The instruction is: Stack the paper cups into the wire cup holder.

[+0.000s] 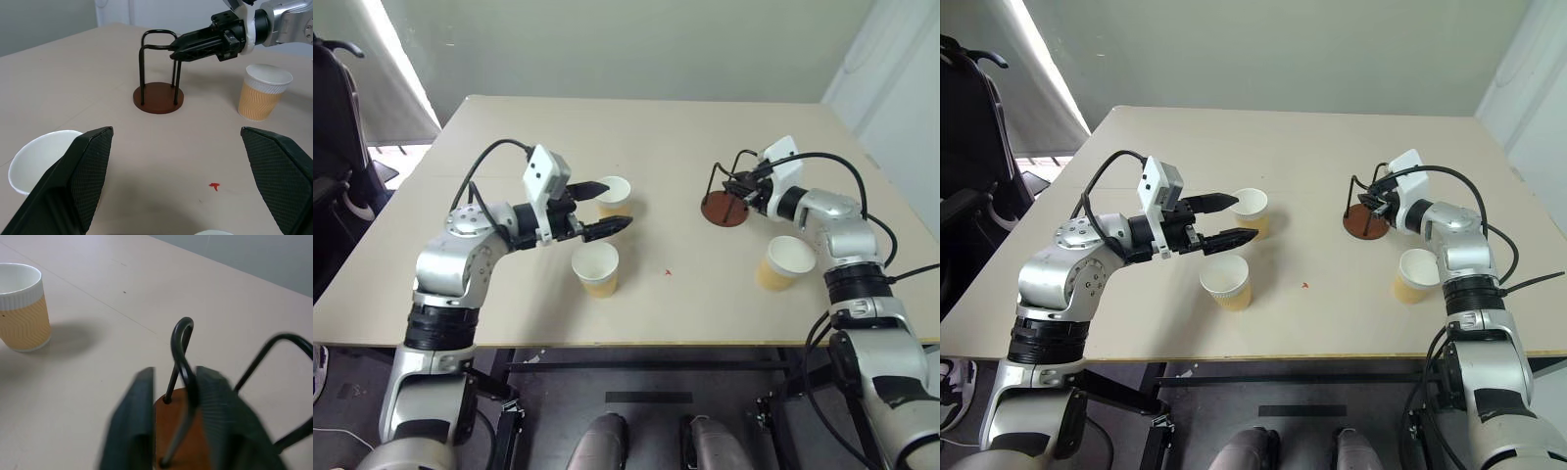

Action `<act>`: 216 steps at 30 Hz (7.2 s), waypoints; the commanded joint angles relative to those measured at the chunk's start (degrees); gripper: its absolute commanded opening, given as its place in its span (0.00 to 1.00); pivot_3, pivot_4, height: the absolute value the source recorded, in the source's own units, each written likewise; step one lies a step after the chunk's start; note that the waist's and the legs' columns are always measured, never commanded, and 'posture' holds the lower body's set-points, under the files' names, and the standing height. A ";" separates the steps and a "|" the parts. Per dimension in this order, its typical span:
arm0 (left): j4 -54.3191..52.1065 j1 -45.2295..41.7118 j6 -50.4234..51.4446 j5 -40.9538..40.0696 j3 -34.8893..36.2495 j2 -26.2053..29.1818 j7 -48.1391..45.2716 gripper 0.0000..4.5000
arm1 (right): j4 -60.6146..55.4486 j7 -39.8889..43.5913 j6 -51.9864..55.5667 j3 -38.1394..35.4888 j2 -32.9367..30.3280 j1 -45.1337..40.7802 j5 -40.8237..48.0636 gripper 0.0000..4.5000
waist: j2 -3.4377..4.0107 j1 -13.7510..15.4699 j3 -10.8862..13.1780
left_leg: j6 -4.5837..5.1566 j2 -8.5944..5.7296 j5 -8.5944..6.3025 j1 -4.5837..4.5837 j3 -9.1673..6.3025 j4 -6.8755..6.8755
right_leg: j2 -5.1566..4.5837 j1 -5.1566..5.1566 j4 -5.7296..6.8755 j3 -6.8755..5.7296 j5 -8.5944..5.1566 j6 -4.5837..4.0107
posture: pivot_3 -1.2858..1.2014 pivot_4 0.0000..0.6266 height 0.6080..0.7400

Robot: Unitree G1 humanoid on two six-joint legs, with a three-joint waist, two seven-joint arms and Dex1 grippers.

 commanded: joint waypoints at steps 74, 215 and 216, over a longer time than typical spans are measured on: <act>2.47 -6.12 1.13 -0.11 -7.28 18.29 -30.90 1.00 | -49.39 14.46 20.17 10.82 -11.22 16.79 11.46 0.12 | -0.03 -0.29 -0.02 | 0.10 0.00 0.03 -0.06 -0.09 -0.01 | 0.05 0.02 -0.11 0.00 -0.33 -0.50 | 0.52 0.24 1.00; 32.12 -42.93 -24.87 5.42 -28.54 3.10 -37.75 0.00 | -60.01 21.84 27.78 -8.35 -34.58 14.31 31.64 0.87 | -0.03 0.57 -0.02 | 0.84 -0.03 -0.41 -0.50 0.00 0.78 | 0.03 0.02 -0.14 0.06 -0.07 0.57 | 0.52 0.24 1.00; 32.65 -43.31 -25.13 5.31 -28.88 2.70 -37.75 0.00 | -60.55 21.54 27.93 -8.85 -34.71 15.15 31.73 0.87 | -0.03 0.52 -0.02 | 0.84 -0.02 -0.41 -0.50 0.00 0.78 | 0.02 0.03 -0.15 0.07 -0.07 0.58 | 0.52 0.24 1.00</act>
